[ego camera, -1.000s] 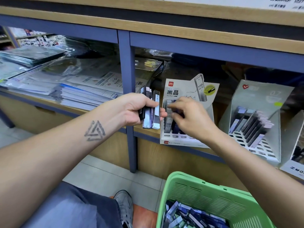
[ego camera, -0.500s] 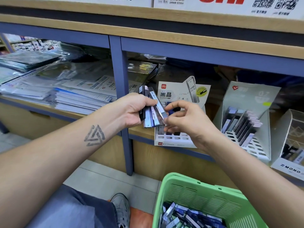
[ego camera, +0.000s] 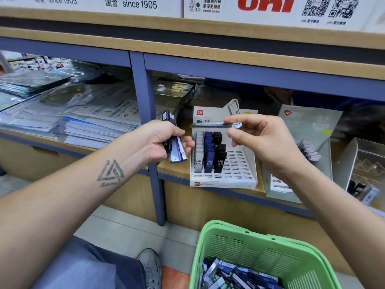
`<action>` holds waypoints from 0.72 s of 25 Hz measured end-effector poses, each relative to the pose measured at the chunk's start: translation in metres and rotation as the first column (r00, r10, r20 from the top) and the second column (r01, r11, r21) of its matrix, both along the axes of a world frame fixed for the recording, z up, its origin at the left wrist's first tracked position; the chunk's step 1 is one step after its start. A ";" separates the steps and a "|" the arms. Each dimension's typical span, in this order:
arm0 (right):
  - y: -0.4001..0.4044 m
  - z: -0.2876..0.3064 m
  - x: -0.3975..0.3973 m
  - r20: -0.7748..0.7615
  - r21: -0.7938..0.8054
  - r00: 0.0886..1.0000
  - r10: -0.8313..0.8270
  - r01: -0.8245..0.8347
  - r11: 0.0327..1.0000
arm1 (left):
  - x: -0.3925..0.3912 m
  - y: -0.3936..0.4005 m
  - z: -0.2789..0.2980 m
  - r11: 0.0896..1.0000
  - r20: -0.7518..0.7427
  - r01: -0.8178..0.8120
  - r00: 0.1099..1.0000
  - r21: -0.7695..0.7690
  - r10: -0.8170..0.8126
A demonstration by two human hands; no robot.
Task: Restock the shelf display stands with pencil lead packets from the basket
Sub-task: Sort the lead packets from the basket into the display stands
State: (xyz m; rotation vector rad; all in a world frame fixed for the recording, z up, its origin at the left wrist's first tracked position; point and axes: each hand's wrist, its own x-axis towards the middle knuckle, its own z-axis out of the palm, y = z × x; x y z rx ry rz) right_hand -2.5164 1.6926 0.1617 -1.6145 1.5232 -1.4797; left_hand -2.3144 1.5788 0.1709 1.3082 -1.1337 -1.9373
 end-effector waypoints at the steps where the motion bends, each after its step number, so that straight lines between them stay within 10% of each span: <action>1: 0.001 0.001 -0.001 0.008 -0.024 1.000 -0.007 0.007 1.000 | 0.000 0.000 0.000 1.000 -0.002 0.004 1.000 -0.009 -0.004; 18: 0.051 0.017 -0.104 -0.098 0.081 0.958 -0.270 0.278 0.957 | -0.109 0.037 -0.003 0.940 -0.056 0.341 0.939 -0.007 -0.341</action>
